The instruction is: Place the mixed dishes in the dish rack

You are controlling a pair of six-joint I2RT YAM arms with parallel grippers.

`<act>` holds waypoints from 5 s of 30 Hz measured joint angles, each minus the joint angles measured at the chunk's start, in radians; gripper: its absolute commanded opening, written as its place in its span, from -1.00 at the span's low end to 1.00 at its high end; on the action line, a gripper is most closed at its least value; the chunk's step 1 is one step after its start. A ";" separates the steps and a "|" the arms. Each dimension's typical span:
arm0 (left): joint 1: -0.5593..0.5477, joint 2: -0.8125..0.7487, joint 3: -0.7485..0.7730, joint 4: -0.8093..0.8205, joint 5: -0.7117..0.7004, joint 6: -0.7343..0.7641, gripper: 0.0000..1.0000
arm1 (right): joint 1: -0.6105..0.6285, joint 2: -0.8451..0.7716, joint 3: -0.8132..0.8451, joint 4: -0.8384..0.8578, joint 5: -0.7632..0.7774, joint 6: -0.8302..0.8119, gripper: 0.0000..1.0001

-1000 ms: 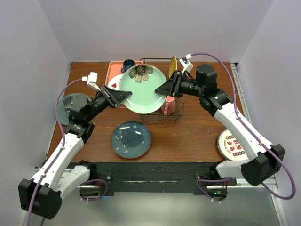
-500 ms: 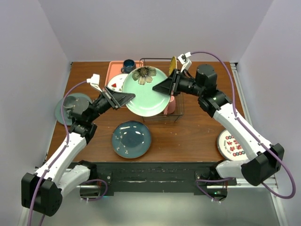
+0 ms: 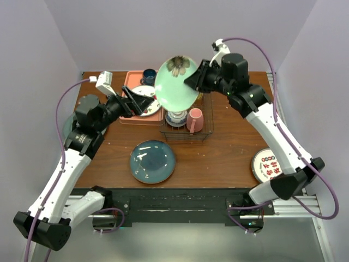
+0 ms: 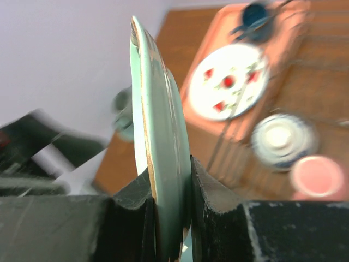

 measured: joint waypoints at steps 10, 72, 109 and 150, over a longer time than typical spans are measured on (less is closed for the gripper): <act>0.000 0.022 0.119 -0.313 -0.246 0.183 1.00 | 0.027 0.307 0.328 -0.245 0.526 -0.180 -1.00; 0.000 0.131 0.130 -0.425 -0.286 0.239 1.00 | 0.012 0.812 0.456 -0.019 0.930 -0.367 0.22; 0.000 0.121 -0.209 -0.458 -0.362 0.085 1.00 | 0.147 -0.062 -0.637 0.240 -0.120 -0.111 0.59; 0.004 0.089 -0.570 -0.372 -0.305 -0.087 -0.08 | 0.293 0.190 -1.057 0.902 -0.080 0.072 -0.66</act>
